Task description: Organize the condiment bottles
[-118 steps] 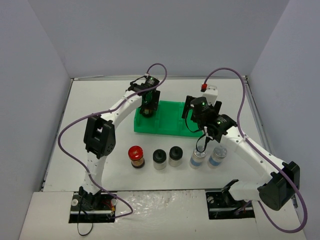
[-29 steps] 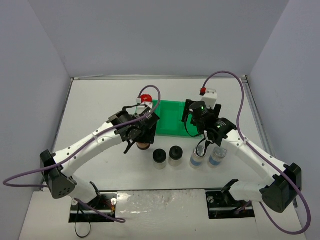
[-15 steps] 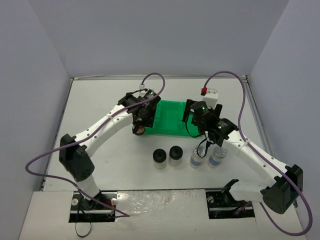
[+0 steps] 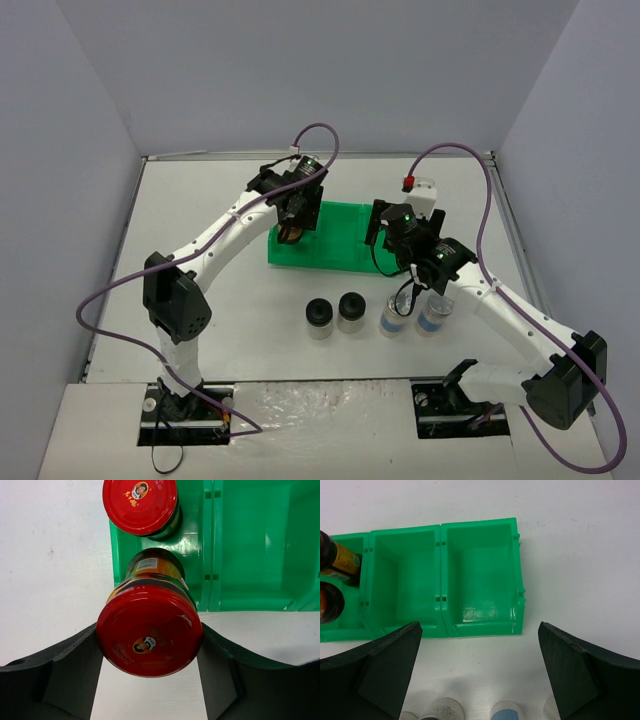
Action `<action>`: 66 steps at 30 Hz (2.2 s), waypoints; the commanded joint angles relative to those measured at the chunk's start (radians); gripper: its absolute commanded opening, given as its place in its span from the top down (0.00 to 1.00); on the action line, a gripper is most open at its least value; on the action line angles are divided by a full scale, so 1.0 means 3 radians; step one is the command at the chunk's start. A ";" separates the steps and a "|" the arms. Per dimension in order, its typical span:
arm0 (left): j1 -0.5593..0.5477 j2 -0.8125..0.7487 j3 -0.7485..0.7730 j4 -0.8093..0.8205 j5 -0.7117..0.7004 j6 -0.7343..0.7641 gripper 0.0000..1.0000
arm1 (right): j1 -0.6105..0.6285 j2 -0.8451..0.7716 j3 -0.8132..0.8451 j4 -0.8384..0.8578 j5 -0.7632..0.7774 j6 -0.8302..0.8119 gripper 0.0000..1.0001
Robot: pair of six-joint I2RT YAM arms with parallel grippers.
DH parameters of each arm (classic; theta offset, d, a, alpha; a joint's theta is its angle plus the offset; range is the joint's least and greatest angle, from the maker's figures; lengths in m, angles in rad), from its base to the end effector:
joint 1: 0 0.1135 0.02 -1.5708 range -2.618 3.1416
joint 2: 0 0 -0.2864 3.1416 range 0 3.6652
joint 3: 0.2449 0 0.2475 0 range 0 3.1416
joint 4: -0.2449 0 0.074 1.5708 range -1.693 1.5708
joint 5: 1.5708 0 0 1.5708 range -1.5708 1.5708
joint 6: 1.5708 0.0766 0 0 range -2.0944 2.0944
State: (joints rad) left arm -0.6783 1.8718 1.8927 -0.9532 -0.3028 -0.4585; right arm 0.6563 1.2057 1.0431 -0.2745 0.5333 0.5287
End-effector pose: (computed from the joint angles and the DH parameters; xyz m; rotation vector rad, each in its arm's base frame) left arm 0.3502 -0.2529 0.3339 0.1456 2.4435 -0.1207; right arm 0.2545 0.1468 0.3421 0.2111 1.9405 0.2478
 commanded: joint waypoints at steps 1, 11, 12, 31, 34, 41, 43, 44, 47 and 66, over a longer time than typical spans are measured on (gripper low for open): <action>0.0063 -0.0077 0.0145 0.0263 -0.0066 0.0089 1.00 | 0.0023 -0.0102 0.0047 0.0037 0.0154 0.0064 0.00; 0.0088 -0.0078 -0.0342 0.0593 0.0056 0.0021 1.00 | 0.0022 -0.0097 0.0037 0.0026 0.0159 0.0073 0.00; 0.0090 -0.0080 -0.0380 0.0620 0.0067 0.0013 1.00 | 0.0023 -0.0097 0.0034 0.0025 0.0160 0.0078 0.00; 0.0129 -0.0098 -0.0647 0.0809 0.0378 -0.0182 0.99 | 0.0031 -0.0081 -0.0021 0.0030 0.0150 0.0104 0.00; 0.0127 -0.0107 -0.0640 0.0750 0.0351 -0.0205 0.85 | 0.0031 -0.0067 -0.0021 0.0028 0.0148 0.0106 0.00; 0.0127 -0.0149 -0.0659 0.0686 0.0276 -0.0207 0.53 | 0.0028 -0.0020 0.0005 0.0027 0.0123 0.0111 0.00; 0.0124 -0.0152 -0.0661 0.0667 0.0249 -0.0212 0.48 | 0.0032 -0.0009 0.0016 0.0030 0.0120 0.0103 0.00; 0.0124 -0.0161 -0.0666 0.0667 0.0238 -0.0218 0.44 | 0.0035 -0.0006 0.0019 0.0030 0.0123 0.0100 0.00; 0.0123 -0.0171 -0.0678 0.0666 0.0211 -0.0215 0.38 | 0.0035 0.0006 0.0031 0.0025 0.0123 0.0089 0.00; 0.0122 -0.0411 -0.0760 0.0832 -0.0093 -0.0126 0.13 | 0.0083 -0.0018 0.0087 -0.0025 0.0106 0.0033 0.00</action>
State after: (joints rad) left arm -0.6418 1.8709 1.6451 -0.7502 -0.2650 -0.5093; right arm 0.6714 1.2190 1.0340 -0.2962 0.5359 0.5480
